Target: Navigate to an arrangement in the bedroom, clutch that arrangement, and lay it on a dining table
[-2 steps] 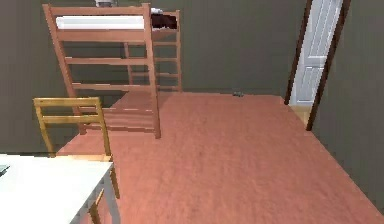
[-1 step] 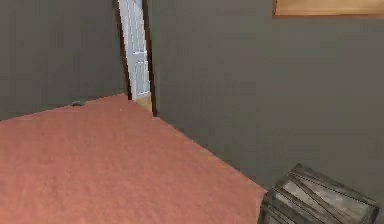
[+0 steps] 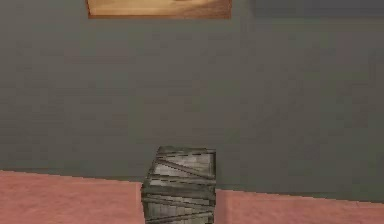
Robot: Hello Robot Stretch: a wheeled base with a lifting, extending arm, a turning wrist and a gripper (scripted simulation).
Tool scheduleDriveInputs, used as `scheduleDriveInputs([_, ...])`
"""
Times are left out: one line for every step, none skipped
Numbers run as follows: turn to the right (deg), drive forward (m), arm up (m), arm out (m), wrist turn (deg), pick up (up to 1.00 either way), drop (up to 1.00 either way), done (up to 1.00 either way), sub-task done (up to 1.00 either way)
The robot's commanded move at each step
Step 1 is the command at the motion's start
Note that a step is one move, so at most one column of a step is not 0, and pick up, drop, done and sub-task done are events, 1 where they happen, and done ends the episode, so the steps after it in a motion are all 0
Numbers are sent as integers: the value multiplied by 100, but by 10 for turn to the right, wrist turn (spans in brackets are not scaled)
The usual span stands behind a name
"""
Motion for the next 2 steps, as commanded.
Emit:
scheduleDriveInputs([60, 0, 0, 0, 0, 0, 0, 0, 0])
scheduleDriveInputs([450, 0, 0, 0, 0, 0, 0, 0, 0])
